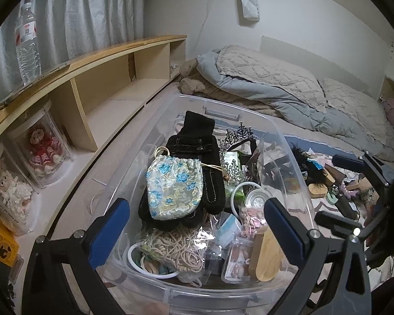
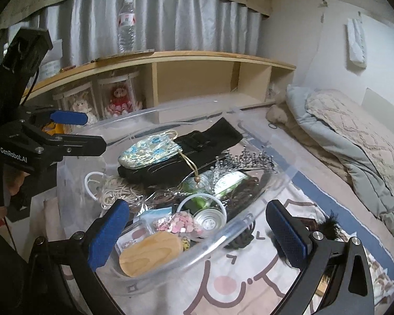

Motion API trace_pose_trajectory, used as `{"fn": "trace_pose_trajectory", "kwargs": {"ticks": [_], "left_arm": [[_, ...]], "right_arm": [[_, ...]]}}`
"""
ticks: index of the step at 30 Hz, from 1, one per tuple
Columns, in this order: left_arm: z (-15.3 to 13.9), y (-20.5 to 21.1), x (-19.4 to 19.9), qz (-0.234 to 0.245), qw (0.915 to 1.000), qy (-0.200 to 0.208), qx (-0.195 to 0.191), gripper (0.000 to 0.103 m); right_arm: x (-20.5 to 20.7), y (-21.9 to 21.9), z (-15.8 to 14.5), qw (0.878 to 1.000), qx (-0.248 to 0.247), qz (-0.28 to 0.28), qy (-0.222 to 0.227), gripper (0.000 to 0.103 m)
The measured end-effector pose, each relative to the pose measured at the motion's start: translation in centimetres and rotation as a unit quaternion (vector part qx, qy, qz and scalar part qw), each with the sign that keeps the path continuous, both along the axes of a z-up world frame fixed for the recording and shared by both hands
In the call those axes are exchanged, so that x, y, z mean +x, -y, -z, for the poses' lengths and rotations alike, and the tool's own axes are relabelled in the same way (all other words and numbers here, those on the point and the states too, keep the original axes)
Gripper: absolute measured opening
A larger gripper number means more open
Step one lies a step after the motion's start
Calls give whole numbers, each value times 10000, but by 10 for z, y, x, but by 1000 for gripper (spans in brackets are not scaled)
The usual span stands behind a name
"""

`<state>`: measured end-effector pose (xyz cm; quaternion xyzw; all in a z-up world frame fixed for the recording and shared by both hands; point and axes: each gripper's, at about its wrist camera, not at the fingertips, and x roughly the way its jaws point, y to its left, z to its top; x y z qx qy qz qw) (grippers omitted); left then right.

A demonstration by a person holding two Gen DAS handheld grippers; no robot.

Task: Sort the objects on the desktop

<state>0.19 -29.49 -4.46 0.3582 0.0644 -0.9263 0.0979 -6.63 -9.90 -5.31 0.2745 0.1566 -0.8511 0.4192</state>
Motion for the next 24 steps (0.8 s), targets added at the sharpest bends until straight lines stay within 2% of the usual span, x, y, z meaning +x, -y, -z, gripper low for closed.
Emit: {"fn": "trace_pose_trajectory", "kwargs": {"ticks": [8, 24], "left_arm": [[-5, -9, 1, 72, 9999, -72, -66, 103], [-23, -42, 0, 290, 9989, -316, -180, 103]], "right_arm": [[-1, -25, -13, 9987, -331, 362, -138, 103], [9, -73, -36, 9963, -496, 661, -248, 103]]}}
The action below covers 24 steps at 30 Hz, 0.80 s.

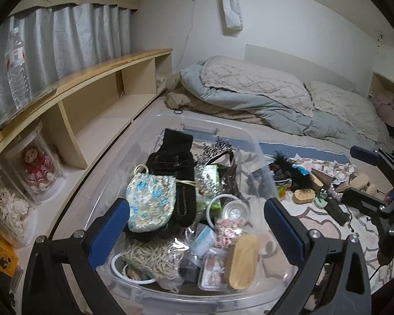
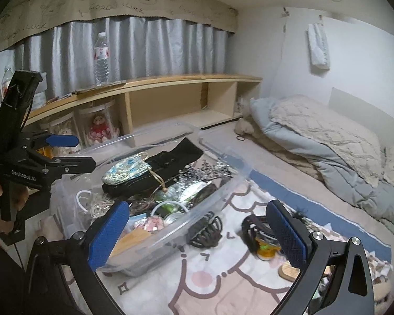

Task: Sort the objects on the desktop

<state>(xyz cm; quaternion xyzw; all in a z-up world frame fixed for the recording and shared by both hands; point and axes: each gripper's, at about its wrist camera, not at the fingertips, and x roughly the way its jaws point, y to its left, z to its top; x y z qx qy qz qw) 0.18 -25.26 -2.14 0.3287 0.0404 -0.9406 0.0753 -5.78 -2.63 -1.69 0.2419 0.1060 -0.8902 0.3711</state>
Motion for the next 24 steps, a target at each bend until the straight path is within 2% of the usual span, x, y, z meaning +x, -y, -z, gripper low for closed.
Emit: {"fn": "trace_pose_trajectory", "kwargs": {"ticks": [5, 15, 24], "left_arm": [[-9, -18, 0, 122, 9999, -98, -45, 103], [-22, -59, -8, 412, 9988, -277, -26, 103], [-25, -106, -20, 841, 9956, -393, -100, 103]], "right_arm": [[5, -28, -10, 9998, -155, 119, 7, 103], [16, -83, -21, 9987, -141, 470, -140, 103], [18, -142, -26, 9935, -289, 1079, -199, 103]]}}
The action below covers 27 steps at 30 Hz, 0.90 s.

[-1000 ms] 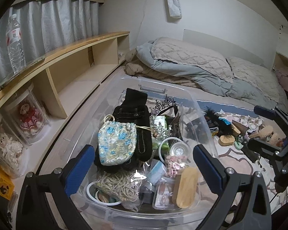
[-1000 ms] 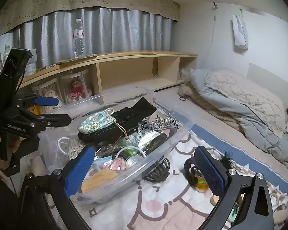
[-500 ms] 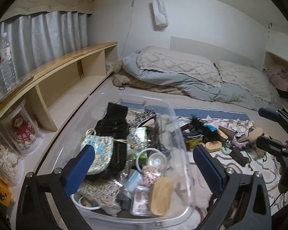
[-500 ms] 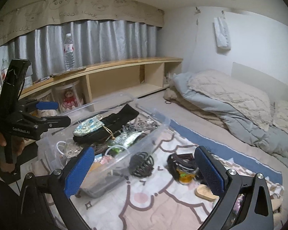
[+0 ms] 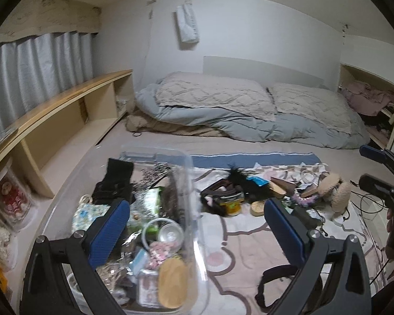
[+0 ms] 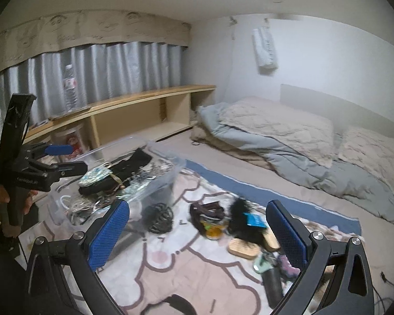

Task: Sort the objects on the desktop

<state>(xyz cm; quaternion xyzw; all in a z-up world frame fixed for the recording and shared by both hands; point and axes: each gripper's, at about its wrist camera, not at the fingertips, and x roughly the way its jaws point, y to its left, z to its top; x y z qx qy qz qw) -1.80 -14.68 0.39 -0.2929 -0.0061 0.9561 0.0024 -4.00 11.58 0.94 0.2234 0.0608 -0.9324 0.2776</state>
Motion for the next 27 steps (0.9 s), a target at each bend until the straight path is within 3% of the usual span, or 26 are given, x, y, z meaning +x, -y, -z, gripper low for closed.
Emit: {"fn": "trace_pose_trajectory", "kwargs": {"ticks": [8, 27], "left_arm": [[6, -41, -12, 338, 9994, -77, -60, 103], [16, -101, -40, 754, 9970, -134, 141, 103]], "right_arm": [[2, -52, 6, 9961, 116, 861, -130, 103], [6, -117, 23, 9880, 47, 1541, 126, 103]]}}
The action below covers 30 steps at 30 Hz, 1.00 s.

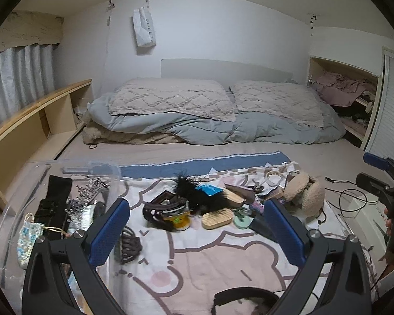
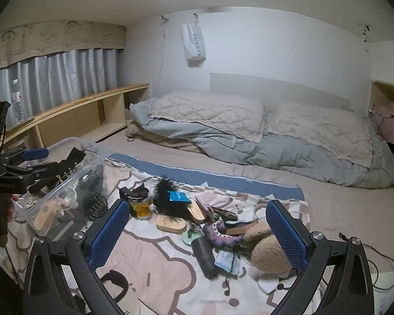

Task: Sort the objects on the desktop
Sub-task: 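Reach the right gripper toward the black cylinder on the sheet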

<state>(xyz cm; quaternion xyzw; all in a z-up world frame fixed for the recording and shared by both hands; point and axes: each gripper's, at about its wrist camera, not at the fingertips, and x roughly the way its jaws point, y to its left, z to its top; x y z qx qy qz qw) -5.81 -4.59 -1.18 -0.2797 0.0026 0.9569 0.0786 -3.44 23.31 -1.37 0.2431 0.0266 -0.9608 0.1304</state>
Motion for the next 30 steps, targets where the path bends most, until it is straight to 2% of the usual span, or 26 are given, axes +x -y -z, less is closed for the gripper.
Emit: {"fn": "trace_pose_trajectory", "kwargs": {"ticks": [11, 22, 27, 30], "left_arm": [[16, -19, -22, 114, 9996, 207, 123, 103], [38, -44, -45, 262, 9989, 369, -93, 103], [53, -59, -56, 407, 9975, 528, -241, 103], [62, -67, -61, 509, 9962, 636, -309, 103]], "right_arm": [[-21, -10, 29, 9974, -153, 279, 649, 103], [-44, -13, 62, 9947, -500, 205, 876, 103], [-58, -17, 86, 9916, -398, 193, 1212, 103], [-70, -23, 107, 9851, -365, 220, 1669, 103]]}}
